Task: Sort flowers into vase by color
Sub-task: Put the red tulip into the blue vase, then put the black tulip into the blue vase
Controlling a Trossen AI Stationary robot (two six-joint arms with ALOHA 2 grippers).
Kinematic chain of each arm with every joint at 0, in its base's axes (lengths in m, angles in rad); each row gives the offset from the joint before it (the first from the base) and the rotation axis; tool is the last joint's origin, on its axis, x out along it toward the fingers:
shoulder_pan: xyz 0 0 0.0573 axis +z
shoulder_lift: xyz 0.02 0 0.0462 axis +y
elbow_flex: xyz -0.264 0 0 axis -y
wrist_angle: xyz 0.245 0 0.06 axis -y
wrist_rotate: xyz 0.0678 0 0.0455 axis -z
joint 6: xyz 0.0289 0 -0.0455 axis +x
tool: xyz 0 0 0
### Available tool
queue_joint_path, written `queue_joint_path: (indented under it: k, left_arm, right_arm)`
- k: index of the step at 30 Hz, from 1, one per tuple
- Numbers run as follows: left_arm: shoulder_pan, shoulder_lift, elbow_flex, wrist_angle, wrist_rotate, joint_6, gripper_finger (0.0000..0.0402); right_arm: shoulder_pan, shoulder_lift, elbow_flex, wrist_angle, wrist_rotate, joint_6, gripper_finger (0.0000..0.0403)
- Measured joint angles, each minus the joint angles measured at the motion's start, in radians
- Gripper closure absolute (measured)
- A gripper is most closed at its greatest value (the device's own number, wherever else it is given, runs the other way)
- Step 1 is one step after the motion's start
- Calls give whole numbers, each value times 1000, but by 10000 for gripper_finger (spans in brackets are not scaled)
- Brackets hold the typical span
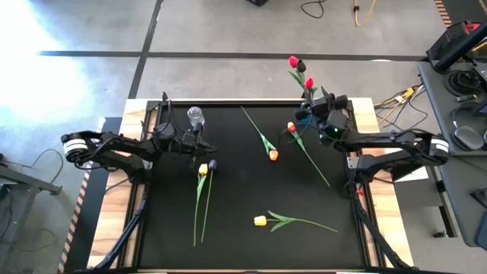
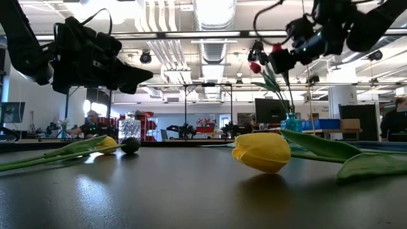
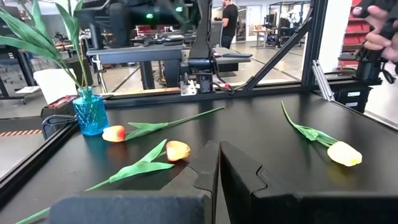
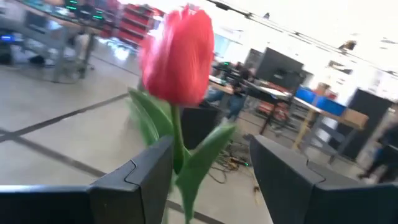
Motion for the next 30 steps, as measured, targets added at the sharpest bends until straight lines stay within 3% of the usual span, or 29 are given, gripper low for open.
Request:
queue_joint_path:
  k: [5,9,13,20,25,30]
  left_arm:
    - [-63,0,0,-4,-5,-17,402]
    - [-192,-7,2,-74,-143,-24,402]
    - [-345,-46,84,-429,-377,-46,402]
    - [-625,-60,419,-1210,-758,-267,402]
    - [-705,-9,621,-1555,-817,-548,399]
    - [-716,60,731,-1701,-801,-642,359]
  right_arm:
    - [147,-84,1,-139,10,58,200]
    - [255,-117,1,-248,10,138,214]
    - [347,-116,1,-341,36,210,228]
    - [464,-110,0,-374,89,230,238]
    - [501,-112,0,-374,129,199,239]
    - [524,-113,1,-374,215,169,239]
